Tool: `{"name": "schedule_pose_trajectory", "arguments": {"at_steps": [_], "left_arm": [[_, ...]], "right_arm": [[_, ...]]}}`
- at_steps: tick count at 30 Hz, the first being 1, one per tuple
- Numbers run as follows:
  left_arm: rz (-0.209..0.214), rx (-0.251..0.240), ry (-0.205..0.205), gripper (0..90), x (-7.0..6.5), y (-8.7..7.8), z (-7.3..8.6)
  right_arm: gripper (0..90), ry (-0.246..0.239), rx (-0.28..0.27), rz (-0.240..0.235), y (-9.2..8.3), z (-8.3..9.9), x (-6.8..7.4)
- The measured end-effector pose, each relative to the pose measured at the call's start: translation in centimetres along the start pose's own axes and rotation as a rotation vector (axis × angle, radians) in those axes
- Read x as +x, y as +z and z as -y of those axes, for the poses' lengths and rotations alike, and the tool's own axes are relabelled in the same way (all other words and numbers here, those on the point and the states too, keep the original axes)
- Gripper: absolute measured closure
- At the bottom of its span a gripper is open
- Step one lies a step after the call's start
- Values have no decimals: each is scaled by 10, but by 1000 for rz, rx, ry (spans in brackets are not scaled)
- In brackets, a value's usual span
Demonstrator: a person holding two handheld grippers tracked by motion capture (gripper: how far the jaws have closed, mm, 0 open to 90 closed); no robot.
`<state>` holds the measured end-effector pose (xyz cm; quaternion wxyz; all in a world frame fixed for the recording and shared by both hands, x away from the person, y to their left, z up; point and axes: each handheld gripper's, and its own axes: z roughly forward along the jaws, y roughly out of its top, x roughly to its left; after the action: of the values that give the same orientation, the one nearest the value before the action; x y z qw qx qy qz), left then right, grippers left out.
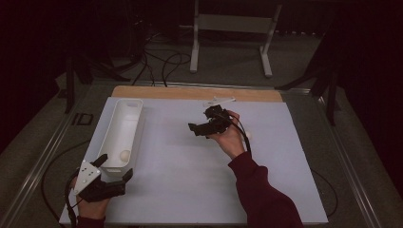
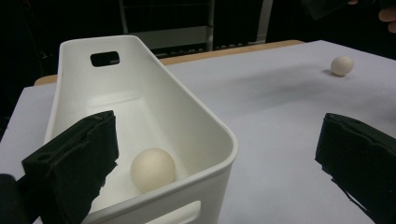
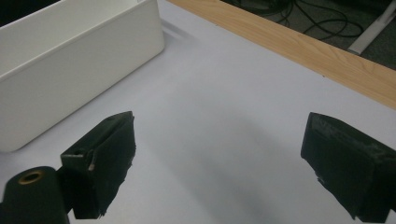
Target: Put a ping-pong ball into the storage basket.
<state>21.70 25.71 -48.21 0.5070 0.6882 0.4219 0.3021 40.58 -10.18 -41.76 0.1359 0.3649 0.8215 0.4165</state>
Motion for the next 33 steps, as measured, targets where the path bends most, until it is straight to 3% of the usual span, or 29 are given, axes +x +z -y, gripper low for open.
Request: {"name": "schedule_pose_trajectory", "arguments": {"at_steps": [33], "left_arm": [[3, 0, 3, 1, -1, 1, 0]], "right_arm": [[98, 18, 2, 29, -9, 9, -15]]}}
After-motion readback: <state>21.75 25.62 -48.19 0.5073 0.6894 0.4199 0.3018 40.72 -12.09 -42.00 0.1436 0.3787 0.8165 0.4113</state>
